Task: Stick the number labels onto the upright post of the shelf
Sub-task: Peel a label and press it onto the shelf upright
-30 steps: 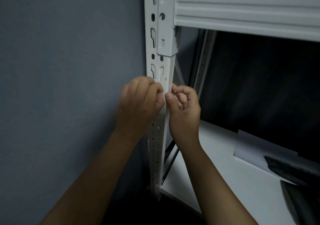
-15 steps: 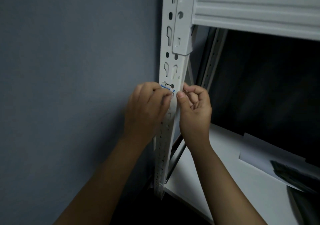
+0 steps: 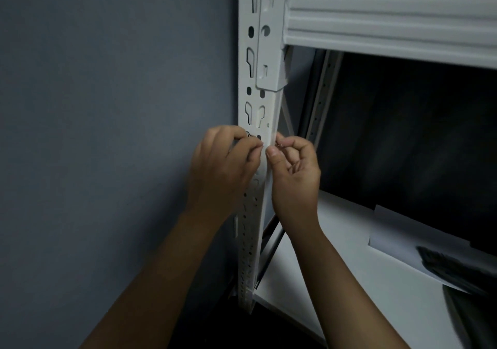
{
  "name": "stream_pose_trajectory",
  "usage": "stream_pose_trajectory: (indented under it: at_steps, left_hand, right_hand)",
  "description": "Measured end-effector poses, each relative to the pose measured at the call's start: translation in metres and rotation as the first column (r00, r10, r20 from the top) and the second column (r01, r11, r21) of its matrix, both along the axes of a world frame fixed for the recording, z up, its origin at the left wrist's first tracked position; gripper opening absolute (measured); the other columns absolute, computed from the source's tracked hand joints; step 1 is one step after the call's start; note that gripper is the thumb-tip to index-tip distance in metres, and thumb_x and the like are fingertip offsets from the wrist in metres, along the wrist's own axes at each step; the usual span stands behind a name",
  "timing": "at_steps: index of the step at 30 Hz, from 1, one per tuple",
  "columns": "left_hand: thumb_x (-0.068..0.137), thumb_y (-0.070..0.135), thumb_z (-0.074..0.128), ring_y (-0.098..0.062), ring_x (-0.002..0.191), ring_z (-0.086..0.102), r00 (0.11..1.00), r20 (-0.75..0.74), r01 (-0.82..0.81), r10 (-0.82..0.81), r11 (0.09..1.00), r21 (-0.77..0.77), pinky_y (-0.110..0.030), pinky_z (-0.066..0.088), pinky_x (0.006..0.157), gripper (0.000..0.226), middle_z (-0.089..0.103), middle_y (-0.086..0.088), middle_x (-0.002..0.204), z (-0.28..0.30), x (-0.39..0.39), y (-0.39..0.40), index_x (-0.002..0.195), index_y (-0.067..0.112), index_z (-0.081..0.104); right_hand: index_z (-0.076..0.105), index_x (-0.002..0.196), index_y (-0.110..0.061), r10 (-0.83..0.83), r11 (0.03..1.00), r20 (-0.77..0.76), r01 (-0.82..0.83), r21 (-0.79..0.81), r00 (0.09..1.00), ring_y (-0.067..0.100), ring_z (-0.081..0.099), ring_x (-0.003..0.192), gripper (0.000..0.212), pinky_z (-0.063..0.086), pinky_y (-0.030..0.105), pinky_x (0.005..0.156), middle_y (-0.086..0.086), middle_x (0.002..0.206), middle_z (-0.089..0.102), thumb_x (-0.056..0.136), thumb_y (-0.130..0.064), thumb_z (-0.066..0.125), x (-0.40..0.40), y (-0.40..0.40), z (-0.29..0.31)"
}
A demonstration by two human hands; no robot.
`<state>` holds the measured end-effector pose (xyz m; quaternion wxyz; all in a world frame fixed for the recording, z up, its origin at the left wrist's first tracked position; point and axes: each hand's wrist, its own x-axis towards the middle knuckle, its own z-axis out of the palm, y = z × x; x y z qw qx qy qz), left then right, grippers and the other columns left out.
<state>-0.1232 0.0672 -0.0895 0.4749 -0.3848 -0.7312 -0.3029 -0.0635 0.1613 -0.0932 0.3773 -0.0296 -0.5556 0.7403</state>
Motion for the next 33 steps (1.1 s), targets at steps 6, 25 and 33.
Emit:
stream_pose_trajectory:
  at_steps: [6,25,33]
  left_hand:
    - [0.086,0.012,0.063,-0.020,0.082,0.045,0.989,-0.127,-0.080,0.072,0.995,-0.060,-0.035,0.045,0.059,0.009,0.061,-0.011,0.082,0.006,0.001,0.002,0.079,0.007,0.066]
    - [0.078,0.011,0.063,-0.025,0.070,0.055,0.981,-0.108,-0.171,0.164,0.983,-0.064,-0.034,0.045,0.056,0.008,0.060,-0.009,0.077,0.012,0.003,0.009,0.071,0.008,0.061]
    - [0.086,0.018,0.054,-0.019,0.079,0.041,0.994,0.052,-0.087,0.094,0.989,-0.122,-0.033,0.043,0.059,0.016,0.060,-0.013,0.081,-0.024,0.011,-0.008,0.078,0.006,0.061]
  right_hand:
    - [0.052,0.095,-0.013,0.003,1.000,-0.013,-0.003,-0.017,1.000,0.002,0.067,0.099,0.020,0.051,0.015,0.082,0.004,0.111,0.065,0.092,0.006,0.055,0.000,0.000,-0.001]
    - [0.051,0.091,-0.013,0.008,0.999,0.016,-0.007,-0.034,1.000,-0.003,0.066,0.095,0.021,0.050,0.012,0.080,0.008,0.114,0.063,0.091,0.008,0.053,0.002,-0.002,0.003]
    - [0.050,0.091,-0.012,0.009,0.999,0.017,-0.008,-0.036,1.000,-0.004,0.066,0.093,0.019,0.051,0.011,0.073,0.011,0.116,0.062,0.092,0.007,0.052,0.002,-0.003,0.003]
